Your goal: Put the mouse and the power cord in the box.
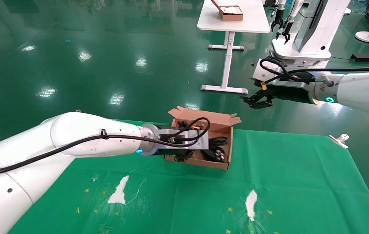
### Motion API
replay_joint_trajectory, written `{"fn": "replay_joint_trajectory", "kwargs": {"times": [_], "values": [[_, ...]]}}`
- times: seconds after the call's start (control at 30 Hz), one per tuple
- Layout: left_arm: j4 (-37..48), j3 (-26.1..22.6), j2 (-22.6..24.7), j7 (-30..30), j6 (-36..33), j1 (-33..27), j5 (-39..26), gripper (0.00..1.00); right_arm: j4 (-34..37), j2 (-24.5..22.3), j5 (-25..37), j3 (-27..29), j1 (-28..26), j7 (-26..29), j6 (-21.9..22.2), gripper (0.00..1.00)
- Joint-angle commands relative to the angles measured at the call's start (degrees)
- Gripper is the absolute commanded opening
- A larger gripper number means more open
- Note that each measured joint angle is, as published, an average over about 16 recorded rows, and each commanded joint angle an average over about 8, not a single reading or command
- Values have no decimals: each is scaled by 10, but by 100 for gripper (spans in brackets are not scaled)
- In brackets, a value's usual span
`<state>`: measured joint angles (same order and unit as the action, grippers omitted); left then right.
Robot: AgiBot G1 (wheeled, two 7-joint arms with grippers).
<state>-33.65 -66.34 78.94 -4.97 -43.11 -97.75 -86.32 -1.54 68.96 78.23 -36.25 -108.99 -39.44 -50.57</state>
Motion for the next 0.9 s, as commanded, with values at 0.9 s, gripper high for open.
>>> {"fn": "replay_joint_trajectory", "kwargs": {"times": [0.9], "values": [[-53,60,-57,23,-50,45,54,100,-66,-31,-34,19,44,45,-32,100]]}}
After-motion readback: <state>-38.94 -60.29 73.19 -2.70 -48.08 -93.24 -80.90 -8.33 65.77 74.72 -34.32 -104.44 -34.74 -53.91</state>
